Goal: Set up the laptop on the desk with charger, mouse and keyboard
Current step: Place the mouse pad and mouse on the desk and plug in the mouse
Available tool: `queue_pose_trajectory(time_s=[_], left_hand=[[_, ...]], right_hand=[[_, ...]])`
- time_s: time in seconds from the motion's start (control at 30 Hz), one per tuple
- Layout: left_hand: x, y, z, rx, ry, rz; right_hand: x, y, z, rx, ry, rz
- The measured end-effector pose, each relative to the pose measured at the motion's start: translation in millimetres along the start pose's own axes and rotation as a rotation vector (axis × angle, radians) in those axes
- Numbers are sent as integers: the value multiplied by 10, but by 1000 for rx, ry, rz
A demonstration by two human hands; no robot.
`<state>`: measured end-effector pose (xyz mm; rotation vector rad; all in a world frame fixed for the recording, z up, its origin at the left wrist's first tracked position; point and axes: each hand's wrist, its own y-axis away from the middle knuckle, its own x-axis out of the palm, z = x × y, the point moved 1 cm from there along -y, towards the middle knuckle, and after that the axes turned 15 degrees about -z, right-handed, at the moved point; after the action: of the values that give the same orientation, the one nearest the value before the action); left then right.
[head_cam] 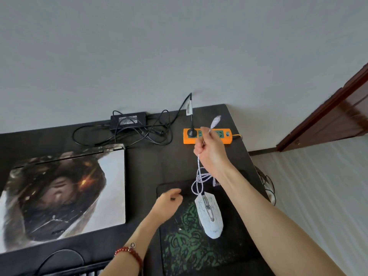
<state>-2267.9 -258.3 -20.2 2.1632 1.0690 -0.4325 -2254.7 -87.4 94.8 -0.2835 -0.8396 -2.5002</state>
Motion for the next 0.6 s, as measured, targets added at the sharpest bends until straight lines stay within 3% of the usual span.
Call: queue_pose_trajectory(time_s=[0.1, 0.23, 0.4, 0.6], left_hand=[[253, 187, -26, 30, 53, 149], [421, 209, -123, -7, 45, -61], [571, 194, -193, -48, -209, -150], [681, 167, -234, -50, -178, -48]], right_hand=[[0, -10, -93, 19, 27, -27], [-391, -74, -70, 5, 27, -145], [-885, -214, 174, -91, -21, -251], [-1085, -359, 358, -251, 48, -297]])
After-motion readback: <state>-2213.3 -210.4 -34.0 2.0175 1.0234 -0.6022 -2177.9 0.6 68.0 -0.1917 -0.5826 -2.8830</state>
